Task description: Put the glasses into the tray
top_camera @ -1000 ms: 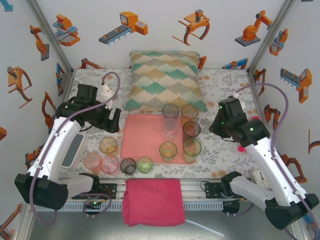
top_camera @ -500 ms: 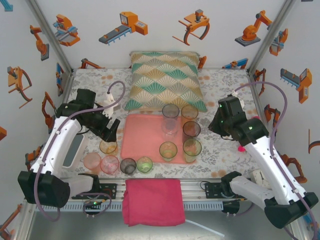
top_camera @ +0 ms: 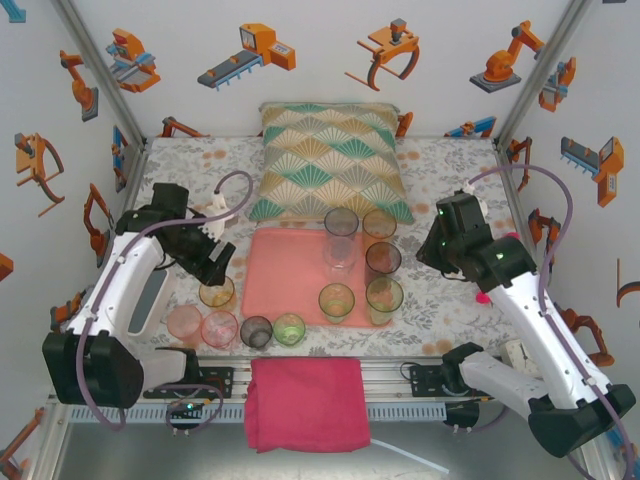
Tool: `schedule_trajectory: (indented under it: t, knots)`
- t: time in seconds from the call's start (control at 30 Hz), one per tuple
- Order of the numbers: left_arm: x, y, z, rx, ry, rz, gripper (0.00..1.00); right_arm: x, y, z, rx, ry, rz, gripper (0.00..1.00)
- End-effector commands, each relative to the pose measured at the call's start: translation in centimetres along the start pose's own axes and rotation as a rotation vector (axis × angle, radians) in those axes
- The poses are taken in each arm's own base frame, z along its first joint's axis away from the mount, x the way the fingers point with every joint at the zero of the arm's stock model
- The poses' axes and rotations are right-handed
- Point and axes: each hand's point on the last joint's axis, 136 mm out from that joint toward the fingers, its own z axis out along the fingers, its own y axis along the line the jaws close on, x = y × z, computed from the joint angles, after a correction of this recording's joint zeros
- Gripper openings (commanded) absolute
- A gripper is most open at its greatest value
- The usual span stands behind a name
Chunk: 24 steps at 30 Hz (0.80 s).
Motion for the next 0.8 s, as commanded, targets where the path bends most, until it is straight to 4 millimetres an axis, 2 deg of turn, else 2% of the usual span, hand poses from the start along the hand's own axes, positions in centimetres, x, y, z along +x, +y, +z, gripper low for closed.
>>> schedule_trajectory:
  t: [0.0, 0.47, 0.77]
  knots:
    - [0.3, 0.3, 0.6, 0.026, 0.001, 0.018, 0.73, -0.2, 0.2, 0.3, -0.017, -0.013, 0.001, 0.30]
    - [2.0, 1.2, 3.2, 0.051, 0.061, 0.039, 0.55, -0.1, 0.1, 0.2, -0.023, -0.018, 0.006, 0.30]
    - [2.3, 1.3, 3.7, 0.057, 0.070, 0.040, 0.50, -0.1, -0.2, 0.0, -0.023, -0.027, 0.012, 0.30]
